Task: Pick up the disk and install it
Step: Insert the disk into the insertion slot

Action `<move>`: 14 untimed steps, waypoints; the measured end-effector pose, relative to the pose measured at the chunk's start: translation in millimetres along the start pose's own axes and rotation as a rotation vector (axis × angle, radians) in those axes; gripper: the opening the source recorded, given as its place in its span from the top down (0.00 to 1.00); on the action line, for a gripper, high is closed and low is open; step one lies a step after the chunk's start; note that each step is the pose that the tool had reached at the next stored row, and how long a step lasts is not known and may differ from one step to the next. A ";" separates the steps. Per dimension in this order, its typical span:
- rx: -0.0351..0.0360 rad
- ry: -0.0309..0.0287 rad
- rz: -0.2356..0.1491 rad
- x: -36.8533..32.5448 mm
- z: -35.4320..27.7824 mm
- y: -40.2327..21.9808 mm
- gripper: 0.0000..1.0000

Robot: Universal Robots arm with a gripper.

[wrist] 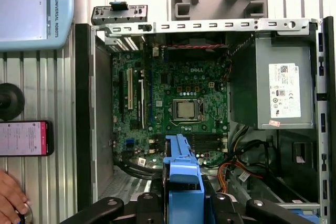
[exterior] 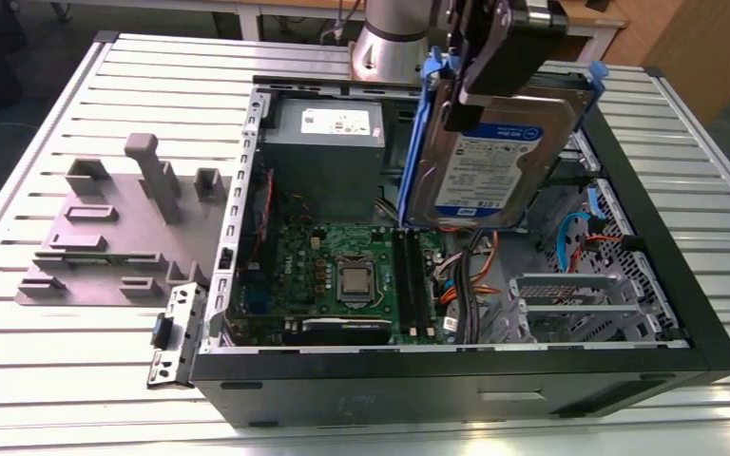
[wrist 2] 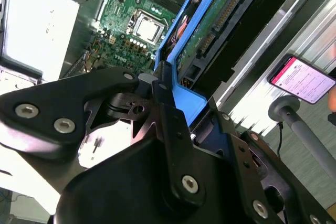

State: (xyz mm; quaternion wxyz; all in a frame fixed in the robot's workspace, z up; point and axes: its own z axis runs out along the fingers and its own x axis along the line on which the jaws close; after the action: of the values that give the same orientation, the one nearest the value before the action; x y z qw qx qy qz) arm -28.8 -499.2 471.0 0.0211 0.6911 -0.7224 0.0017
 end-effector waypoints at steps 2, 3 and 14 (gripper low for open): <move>-0.0004 -0.0001 0.000 1.8 0.1 -2.5 0.64; -0.0005 -0.0014 0.000 3.5 0.3 -3.2 0.64; -0.0012 -0.0202 -0.001 26.7 2.2 -7.4 0.64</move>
State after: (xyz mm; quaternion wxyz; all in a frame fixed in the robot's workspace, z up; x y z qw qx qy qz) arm -22.6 -526.3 469.5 0.0142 0.6913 -0.7224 -0.0058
